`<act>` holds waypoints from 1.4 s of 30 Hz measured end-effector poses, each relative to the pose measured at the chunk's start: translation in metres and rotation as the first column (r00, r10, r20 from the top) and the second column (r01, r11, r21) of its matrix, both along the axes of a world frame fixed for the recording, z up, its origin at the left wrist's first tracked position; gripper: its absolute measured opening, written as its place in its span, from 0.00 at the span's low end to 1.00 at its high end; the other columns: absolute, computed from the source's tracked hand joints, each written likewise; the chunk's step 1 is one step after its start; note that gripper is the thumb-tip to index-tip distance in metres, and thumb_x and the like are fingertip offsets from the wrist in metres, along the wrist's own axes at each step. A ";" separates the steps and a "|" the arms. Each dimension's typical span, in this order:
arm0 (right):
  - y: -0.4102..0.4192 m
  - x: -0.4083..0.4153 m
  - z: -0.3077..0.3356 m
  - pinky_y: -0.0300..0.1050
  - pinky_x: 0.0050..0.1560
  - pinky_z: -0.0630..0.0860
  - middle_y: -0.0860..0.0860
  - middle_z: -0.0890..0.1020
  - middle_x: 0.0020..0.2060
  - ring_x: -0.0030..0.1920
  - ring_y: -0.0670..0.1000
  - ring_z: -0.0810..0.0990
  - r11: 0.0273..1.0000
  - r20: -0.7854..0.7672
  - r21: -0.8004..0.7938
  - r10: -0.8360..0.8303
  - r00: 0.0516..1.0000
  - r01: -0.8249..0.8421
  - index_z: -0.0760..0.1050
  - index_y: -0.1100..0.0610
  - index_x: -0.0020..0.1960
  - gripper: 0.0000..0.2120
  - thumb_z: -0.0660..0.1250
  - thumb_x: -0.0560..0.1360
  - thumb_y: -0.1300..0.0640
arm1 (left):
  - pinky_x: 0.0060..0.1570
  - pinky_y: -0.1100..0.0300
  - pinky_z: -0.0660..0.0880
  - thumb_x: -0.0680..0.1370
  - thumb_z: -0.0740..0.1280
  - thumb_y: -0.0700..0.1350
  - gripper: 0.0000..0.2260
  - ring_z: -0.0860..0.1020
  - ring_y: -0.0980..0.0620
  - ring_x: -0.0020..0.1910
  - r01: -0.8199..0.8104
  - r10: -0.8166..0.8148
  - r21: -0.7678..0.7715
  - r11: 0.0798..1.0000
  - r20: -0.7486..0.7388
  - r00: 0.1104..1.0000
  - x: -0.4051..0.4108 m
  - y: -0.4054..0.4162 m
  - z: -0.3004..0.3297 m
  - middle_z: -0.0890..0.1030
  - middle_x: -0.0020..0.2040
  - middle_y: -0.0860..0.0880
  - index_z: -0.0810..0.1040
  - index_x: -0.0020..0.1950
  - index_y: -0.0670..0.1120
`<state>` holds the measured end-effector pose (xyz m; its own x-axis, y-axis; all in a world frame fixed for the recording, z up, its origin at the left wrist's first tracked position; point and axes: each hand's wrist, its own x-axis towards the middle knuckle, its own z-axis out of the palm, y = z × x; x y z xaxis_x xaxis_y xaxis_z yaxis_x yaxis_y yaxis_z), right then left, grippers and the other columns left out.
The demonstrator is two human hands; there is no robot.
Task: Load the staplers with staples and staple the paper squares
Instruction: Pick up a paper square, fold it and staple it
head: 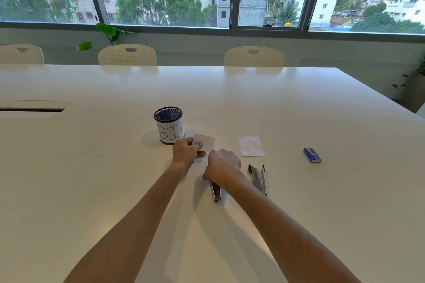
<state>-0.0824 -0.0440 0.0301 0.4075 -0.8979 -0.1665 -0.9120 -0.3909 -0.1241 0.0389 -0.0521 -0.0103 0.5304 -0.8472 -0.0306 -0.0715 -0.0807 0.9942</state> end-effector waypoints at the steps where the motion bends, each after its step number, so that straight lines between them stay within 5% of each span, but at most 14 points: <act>1: 0.001 0.000 0.000 0.48 0.42 0.73 0.55 0.77 0.54 0.57 0.56 0.77 1.000 0.004 0.000 0.000 1.000 0.000 0.73 0.57 0.62 0.22 0.72 0.72 0.49 | 0.41 0.52 0.82 0.75 0.69 0.36 0.04 0.83 0.46 0.33 -0.002 0.002 -0.001 1.000 0.003 1.000 0.000 0.001 0.000 0.83 0.40 0.41 0.82 0.41 0.42; 11: 0.002 -0.007 -0.004 0.47 0.41 0.74 0.52 0.75 0.43 0.48 0.54 0.79 0.997 0.027 -0.082 0.009 1.000 -0.007 0.75 0.57 0.57 0.30 0.69 0.69 0.33 | 0.38 0.57 0.82 0.75 0.70 0.38 0.02 0.83 0.51 0.31 -0.025 0.025 -0.016 1.000 0.027 0.999 -0.006 0.007 0.005 0.83 0.39 0.45 0.82 0.43 0.44; 18: -0.004 -0.012 0.005 0.44 0.36 0.72 0.54 0.82 0.41 0.41 0.56 0.82 0.942 0.399 -0.332 0.090 0.912 0.053 0.78 0.60 0.49 0.26 0.69 0.70 0.36 | 0.22 0.71 0.68 0.77 0.67 0.42 0.14 0.78 0.58 0.23 0.048 -0.039 -0.057 0.997 0.148 0.988 -0.021 0.012 0.023 0.76 0.22 0.57 0.78 0.31 0.48; 24: -0.012 -0.014 0.001 0.46 0.40 0.73 0.55 0.83 0.45 0.44 0.58 0.82 0.929 0.550 -0.347 0.093 0.830 0.126 0.77 0.60 0.52 0.20 0.66 0.75 0.43 | 0.35 0.67 0.76 0.78 0.64 0.57 0.16 0.83 0.53 0.36 0.143 -0.117 -0.109 0.984 0.213 0.970 -0.027 0.011 0.030 0.83 0.33 0.51 0.84 0.38 0.48; 28: -0.019 -0.017 -0.001 0.44 0.37 0.66 0.54 0.81 0.36 0.38 0.57 0.79 0.963 0.708 -0.192 0.003 0.706 0.189 0.78 0.59 0.45 0.14 0.60 0.79 0.51 | 0.42 0.55 0.81 0.78 0.63 0.57 0.16 0.82 0.50 0.44 0.126 -0.108 -0.116 0.985 0.150 0.983 -0.028 0.008 0.028 0.84 0.43 0.46 0.84 0.45 0.47; 34: -0.029 -0.020 -0.004 0.51 0.43 0.82 0.51 0.84 0.37 0.37 0.52 0.84 0.973 0.882 0.177 -0.225 0.414 0.150 0.82 0.58 0.48 0.10 0.61 0.79 0.58 | 0.44 0.53 0.80 0.75 0.70 0.39 0.06 0.82 0.42 0.48 0.051 -0.054 -0.083 0.995 -0.038 0.998 -0.020 0.004 0.024 0.83 0.48 0.40 0.81 0.51 0.41; 38: -0.035 -0.023 -0.005 0.46 0.44 0.83 0.54 0.84 0.43 0.39 0.53 0.84 0.931 0.897 0.362 -0.359 0.258 0.037 0.80 0.62 0.57 0.10 0.64 0.78 0.61 | 0.40 0.58 0.81 0.74 0.69 0.33 0.11 0.82 0.43 0.47 0.050 -0.068 -0.081 0.995 -0.239 0.969 -0.015 0.005 0.026 0.82 0.48 0.40 0.78 0.55 0.40; 42: -0.041 -0.028 -0.005 0.45 0.43 0.82 0.57 0.84 0.43 0.37 0.53 0.82 0.900 0.885 0.435 -0.434 0.171 0.032 0.80 0.61 0.52 0.07 0.66 0.77 0.61 | 0.35 0.62 0.80 0.73 0.69 0.32 0.13 0.81 0.47 0.45 0.038 -0.072 -0.126 0.991 -0.281 0.957 -0.012 0.005 0.028 0.81 0.45 0.43 0.77 0.56 0.40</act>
<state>-0.1106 -0.0848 0.0253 0.2051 -0.9770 -0.0584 -0.0461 0.0499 -0.9977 0.0266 -0.0470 0.0178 0.4666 -0.8815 -0.0720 0.2150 0.0340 0.9760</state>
